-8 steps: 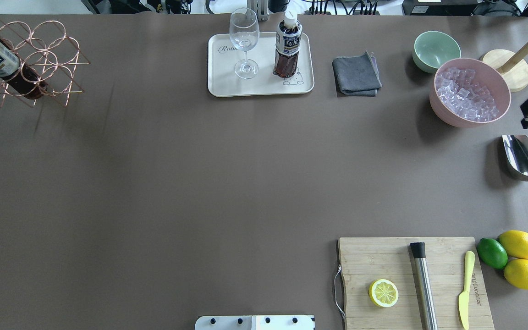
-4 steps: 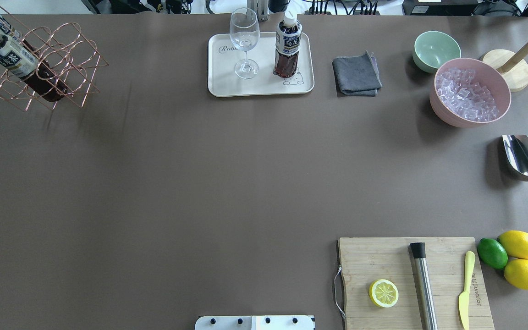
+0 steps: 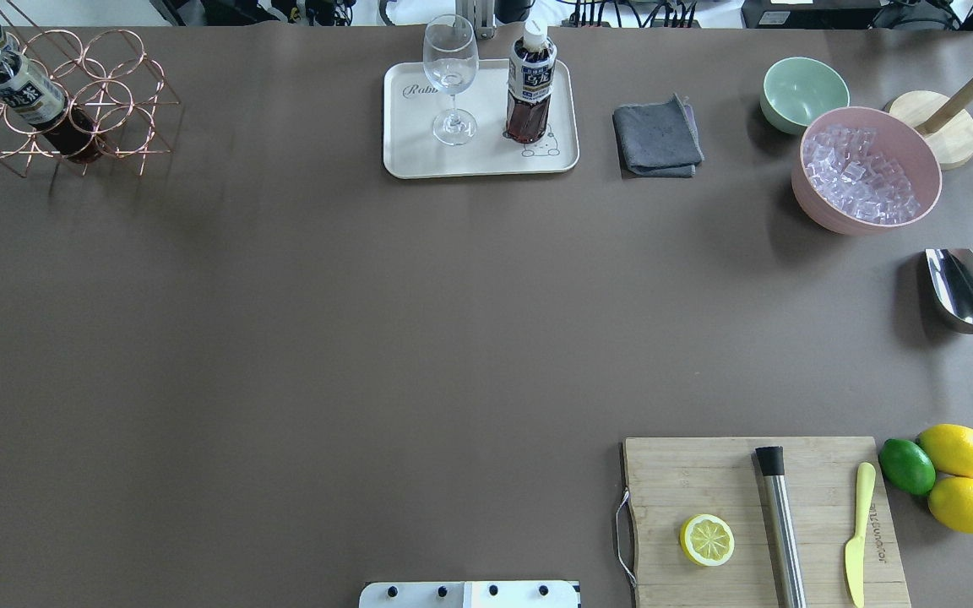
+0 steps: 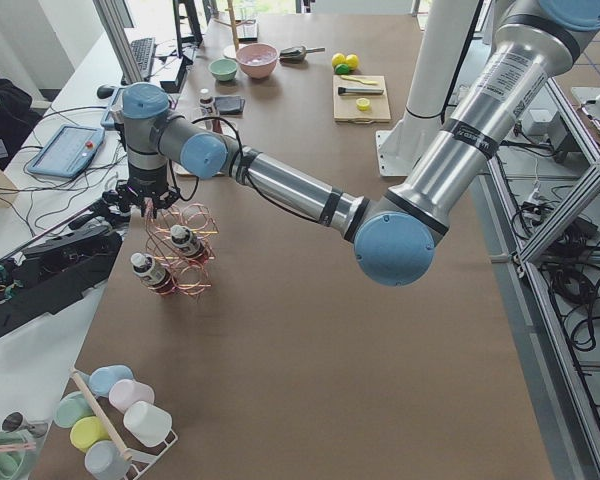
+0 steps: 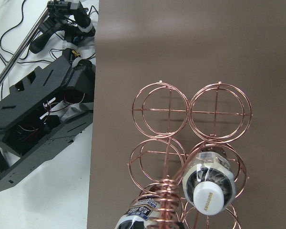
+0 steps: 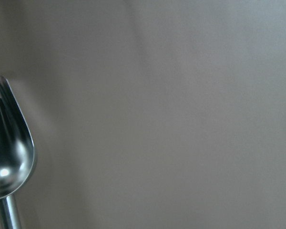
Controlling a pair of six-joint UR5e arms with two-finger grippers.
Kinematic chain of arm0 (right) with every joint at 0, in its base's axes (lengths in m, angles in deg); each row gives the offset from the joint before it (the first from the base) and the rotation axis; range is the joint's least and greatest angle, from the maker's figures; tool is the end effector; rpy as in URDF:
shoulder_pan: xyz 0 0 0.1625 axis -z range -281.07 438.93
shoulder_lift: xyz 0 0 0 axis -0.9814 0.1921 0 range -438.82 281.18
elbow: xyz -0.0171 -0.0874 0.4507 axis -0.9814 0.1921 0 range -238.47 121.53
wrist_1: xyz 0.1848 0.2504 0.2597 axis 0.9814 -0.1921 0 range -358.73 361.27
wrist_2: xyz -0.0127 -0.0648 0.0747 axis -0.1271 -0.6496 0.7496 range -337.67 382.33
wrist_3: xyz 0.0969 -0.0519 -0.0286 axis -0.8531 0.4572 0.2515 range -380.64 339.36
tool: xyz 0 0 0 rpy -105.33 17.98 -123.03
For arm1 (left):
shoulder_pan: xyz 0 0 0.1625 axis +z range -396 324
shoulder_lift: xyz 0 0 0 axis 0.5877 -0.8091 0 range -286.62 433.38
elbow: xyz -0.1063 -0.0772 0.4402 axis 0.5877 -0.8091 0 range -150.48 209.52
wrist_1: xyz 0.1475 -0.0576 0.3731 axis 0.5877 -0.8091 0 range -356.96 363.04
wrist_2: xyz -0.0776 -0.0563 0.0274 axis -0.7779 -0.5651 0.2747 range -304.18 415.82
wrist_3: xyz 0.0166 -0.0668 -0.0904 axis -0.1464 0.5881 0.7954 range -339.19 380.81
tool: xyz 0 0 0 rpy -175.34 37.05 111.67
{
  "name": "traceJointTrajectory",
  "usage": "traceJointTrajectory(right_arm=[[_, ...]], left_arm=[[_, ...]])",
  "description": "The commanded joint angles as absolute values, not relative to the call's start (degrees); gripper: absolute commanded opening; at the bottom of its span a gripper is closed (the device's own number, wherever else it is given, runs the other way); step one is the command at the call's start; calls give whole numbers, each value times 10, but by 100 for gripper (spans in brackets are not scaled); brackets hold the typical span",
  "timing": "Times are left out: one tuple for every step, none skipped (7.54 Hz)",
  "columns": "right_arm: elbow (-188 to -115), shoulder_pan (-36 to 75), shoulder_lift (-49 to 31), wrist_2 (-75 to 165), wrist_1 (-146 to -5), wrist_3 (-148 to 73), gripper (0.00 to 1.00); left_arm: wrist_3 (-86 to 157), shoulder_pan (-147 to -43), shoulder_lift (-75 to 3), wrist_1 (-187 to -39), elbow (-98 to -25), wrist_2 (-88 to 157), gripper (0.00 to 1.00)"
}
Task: Take tea from basket to plate
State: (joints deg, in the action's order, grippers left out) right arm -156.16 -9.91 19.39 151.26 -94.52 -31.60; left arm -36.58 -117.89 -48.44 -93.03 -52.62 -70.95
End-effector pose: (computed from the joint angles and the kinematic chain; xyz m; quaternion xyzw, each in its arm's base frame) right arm 0.0536 -0.4077 0.7193 -0.0866 -0.3254 0.0987 0.9364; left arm 0.0375 -0.7258 0.4262 0.3505 0.1744 0.5646 0.7266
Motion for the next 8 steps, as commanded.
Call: traceJointTrajectory(right_arm=[[-1508,-130,202,1542,-821,-322,100],[-1508,-134,203,1563,-821,-340,100],[-1514,-141,200,1589,-815,-425,100],[-1533,-131,202,1581,-819,-449,100],[-1550,-109,207,1562,-822,-449,100],[-1571,-104,204,1552,-861,-449,100],[-1608,-81,200,1542,-918,-449,100],[-1617,-46,161,1516,-989,-449,100]], left_arm=[[-357,-1175,-489,-929,-520,-707,0],[-337,-1171,-491,-930,-520,-707,0],[-336,-1167,-492,-930,-520,-707,0],[-336,-1166,-491,-930,-520,-707,0],[-335,-1166,-491,-930,-520,-707,0],[-335,-1163,-491,-930,-520,-707,0],[-335,-1162,-492,-930,-521,-707,0],[-335,-1162,-491,-930,-523,-707,0]])
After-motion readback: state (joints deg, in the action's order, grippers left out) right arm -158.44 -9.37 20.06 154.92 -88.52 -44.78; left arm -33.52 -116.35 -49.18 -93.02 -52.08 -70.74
